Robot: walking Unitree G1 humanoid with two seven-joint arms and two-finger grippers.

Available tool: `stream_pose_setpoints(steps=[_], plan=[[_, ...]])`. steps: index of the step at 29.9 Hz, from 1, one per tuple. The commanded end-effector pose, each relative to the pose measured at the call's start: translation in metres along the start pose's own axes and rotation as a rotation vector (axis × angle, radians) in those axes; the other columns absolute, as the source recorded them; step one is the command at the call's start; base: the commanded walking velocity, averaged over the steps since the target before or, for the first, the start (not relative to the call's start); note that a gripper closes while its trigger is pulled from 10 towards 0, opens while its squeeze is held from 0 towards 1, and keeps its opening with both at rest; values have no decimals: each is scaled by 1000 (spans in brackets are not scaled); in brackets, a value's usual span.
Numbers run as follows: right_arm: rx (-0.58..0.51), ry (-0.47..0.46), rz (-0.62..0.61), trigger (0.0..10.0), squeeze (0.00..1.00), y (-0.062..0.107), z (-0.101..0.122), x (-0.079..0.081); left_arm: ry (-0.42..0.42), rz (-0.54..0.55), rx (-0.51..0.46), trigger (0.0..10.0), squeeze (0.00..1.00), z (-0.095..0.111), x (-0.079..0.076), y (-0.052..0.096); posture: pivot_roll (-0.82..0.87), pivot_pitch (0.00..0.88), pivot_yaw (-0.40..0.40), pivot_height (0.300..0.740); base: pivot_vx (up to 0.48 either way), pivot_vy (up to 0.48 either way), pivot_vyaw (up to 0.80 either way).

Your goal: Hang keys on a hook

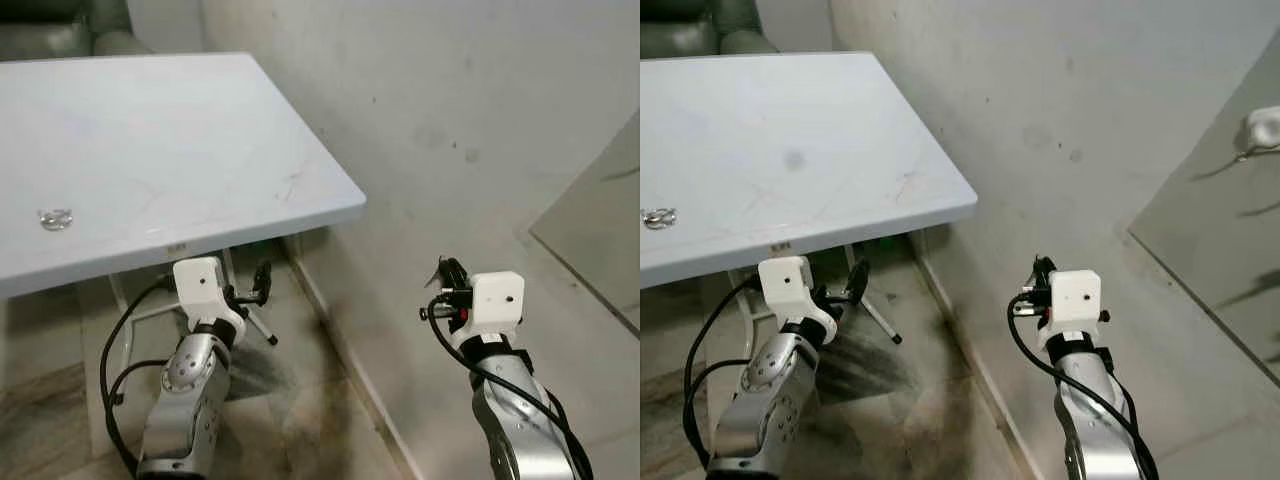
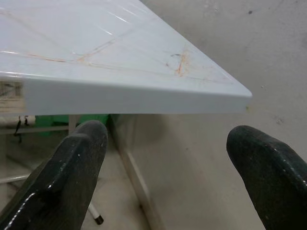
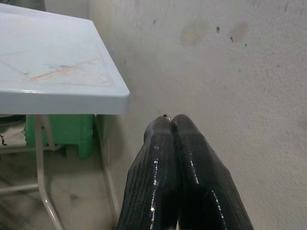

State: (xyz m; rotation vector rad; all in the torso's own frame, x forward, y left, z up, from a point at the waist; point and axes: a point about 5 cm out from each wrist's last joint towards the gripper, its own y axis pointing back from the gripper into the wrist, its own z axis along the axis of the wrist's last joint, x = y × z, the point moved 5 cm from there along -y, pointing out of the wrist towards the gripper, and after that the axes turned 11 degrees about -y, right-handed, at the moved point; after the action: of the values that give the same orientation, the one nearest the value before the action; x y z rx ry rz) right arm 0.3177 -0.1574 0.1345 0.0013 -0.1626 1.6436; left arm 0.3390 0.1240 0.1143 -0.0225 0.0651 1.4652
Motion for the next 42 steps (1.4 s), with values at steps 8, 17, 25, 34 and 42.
stream_pose_setpoints(steps=[8,17,25,34,42], plan=[[-24,9,9,10000,0,-7,5,-2,-49,-54,-45,10000,0,11,-8,-7,27,65,-113,740,0,0,0],[-30,3,-9,10000,0,-12,6,-4,-59,-47,-49,10000,0,14,-6,-12,29,55,-102,740,0,0,0],[-26,-15,-16,10000,0,-15,4,-3,-35,-65,-49,10000,0,12,-9,-13,32,45,-101,740,0,0,0],[-5,-22,-22,10000,0,-15,-1,-4,-29,-69,-39,10000,0,11,-10,-13,36,39,-104,740,0,366,-592],[1,-25,-21,10000,0,-14,-2,-3,-28,-70,-37,10000,0,10,-10,-12,37,35,-104,740,0,468,-763]])
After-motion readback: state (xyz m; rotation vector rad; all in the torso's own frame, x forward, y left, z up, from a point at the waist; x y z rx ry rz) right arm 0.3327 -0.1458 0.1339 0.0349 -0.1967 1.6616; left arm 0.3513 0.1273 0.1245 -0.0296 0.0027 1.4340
